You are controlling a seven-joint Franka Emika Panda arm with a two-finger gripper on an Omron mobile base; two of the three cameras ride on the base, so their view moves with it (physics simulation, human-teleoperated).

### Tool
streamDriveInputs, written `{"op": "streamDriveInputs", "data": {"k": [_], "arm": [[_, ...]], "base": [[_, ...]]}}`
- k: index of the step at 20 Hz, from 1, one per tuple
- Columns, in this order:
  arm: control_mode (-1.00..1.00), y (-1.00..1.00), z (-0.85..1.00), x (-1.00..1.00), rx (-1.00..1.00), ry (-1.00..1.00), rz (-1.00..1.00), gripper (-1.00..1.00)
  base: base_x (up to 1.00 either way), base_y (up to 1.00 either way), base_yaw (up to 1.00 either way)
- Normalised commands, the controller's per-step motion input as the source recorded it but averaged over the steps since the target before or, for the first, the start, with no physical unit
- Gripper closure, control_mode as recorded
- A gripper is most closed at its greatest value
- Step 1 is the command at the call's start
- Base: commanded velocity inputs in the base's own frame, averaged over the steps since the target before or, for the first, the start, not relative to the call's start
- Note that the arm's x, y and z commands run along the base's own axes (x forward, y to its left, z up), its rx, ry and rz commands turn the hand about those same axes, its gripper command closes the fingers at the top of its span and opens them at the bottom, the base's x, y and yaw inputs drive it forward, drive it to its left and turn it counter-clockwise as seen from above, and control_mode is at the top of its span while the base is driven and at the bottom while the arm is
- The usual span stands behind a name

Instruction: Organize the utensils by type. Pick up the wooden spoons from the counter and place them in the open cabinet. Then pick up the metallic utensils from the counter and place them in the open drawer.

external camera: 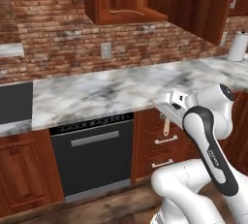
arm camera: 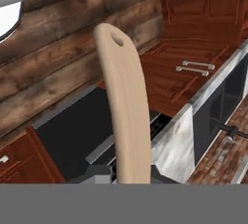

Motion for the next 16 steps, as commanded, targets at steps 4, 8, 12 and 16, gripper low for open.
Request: {"op": "streamDriveInputs", "data": {"k": [4, 8, 12, 16], "arm": [[1.00, 0.00, 0.00, 0.00, 0.00, 0.00, 0.00, 1.00], [1.00, 0.00, 0.00, 0.00, 0.00, 0.00, 0.00, 1.00], [1.00, 0.00, 0.00, 0.00, 0.00, 0.00, 0.00, 1.00], [1.00, 0.00, 0.00, 0.00, 0.00, 0.00, 0.00, 1.00]], "base": [[0.68, 0.00, 0.00], [0.73, 0.00, 0.00], [0.68, -0.01, 0.00], [0.59, -0.09, 0.00]]}}
